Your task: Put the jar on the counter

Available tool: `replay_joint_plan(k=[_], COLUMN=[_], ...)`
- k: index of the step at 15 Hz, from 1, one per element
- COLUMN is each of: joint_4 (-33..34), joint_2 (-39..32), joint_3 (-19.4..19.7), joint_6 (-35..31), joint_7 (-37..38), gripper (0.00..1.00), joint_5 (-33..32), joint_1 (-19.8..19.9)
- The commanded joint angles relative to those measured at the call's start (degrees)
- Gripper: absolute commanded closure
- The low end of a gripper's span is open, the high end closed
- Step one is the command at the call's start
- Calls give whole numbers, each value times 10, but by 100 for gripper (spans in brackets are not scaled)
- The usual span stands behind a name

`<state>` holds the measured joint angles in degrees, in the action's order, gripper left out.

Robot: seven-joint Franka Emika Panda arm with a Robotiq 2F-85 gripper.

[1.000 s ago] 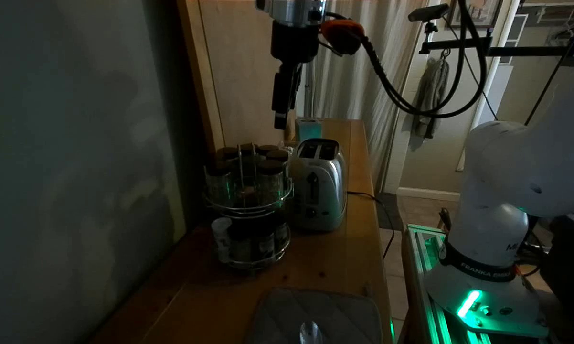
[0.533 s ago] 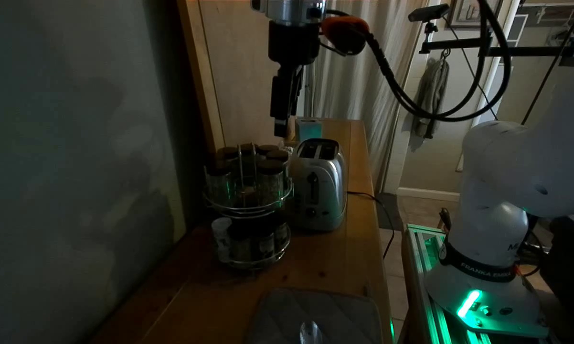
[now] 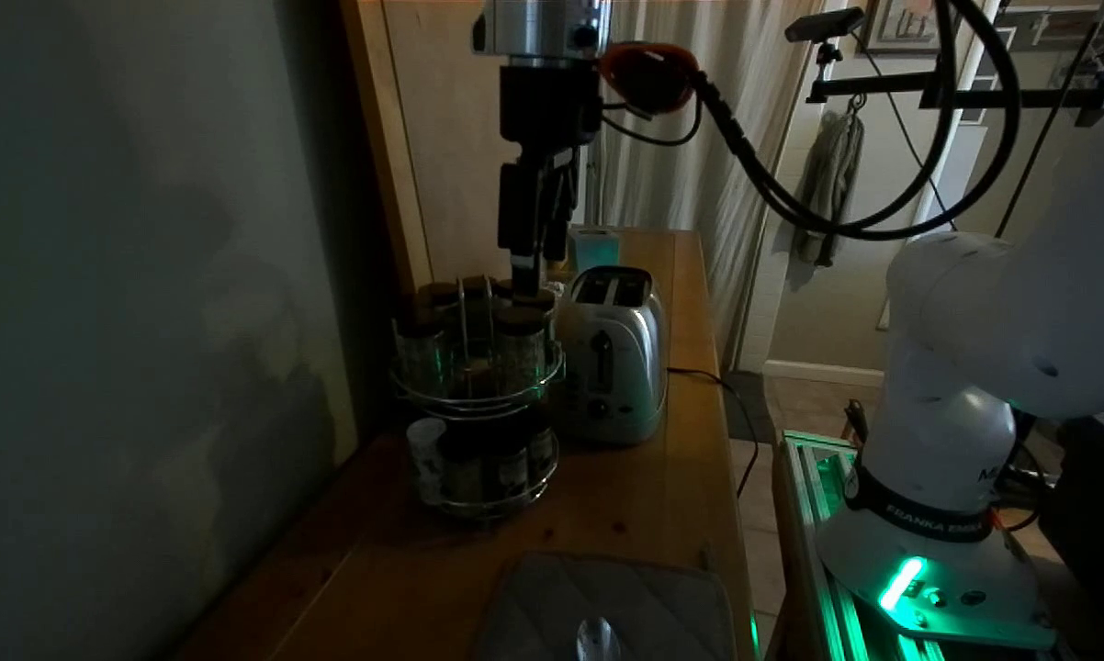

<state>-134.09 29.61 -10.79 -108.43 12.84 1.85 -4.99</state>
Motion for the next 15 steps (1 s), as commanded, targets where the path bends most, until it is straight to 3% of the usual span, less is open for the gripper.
replay_joint_plan(k=[1, 15], joint_4=[1, 6], joint_2=[-21, -55], joint_3=[10, -6], joint_6=[-17, -8], joint_7=[12, 92], gripper=[0, 0], joint_5=[36, 42], joint_1=[-6, 0])
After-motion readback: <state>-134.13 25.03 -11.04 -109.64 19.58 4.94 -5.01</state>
